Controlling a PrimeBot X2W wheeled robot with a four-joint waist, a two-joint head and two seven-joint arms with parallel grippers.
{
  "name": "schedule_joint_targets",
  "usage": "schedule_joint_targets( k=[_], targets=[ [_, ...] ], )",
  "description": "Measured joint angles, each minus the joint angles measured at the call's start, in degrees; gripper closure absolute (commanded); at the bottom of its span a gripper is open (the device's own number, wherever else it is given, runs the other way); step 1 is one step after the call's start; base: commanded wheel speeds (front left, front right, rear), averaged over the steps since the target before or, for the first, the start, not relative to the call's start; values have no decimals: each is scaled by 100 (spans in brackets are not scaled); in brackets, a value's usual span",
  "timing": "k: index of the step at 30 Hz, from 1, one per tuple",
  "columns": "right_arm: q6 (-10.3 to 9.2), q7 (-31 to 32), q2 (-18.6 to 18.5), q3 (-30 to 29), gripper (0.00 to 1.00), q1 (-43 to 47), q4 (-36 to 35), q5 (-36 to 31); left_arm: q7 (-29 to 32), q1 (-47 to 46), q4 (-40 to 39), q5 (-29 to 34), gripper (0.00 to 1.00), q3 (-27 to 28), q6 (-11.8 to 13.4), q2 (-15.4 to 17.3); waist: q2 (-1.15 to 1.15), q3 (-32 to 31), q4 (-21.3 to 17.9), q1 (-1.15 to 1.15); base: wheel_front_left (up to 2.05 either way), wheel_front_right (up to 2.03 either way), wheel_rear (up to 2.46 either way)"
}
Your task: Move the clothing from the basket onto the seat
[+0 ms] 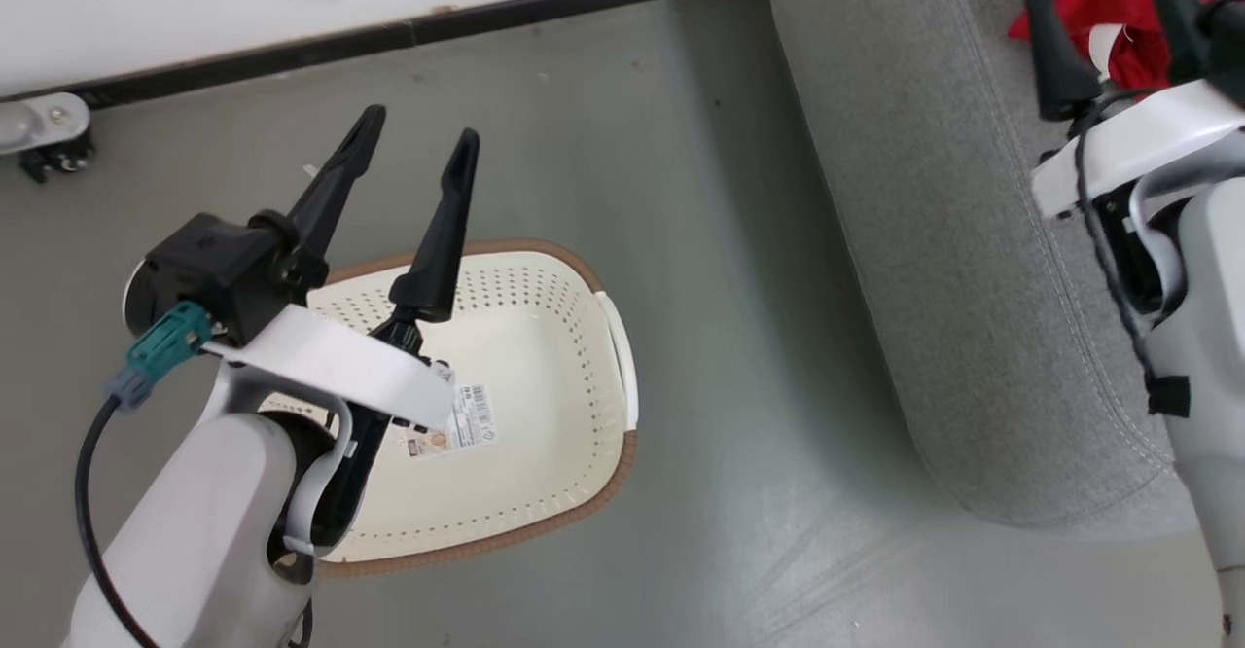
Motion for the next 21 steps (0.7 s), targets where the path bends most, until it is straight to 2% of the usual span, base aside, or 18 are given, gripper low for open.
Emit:
schedule_joint_targets(
  k=[10,21],
  targets=[
    [0,-1,221,498,0,378,-88,-58,-331,453,86,-96,0,252,126,5,0,-391,358,0,0,0,0],
    [0,-2,331,584,0,829,-280,-78,-772,1029,291,-147,0,404,175,25,0,-881,761,0,0,0,0]
  ],
)
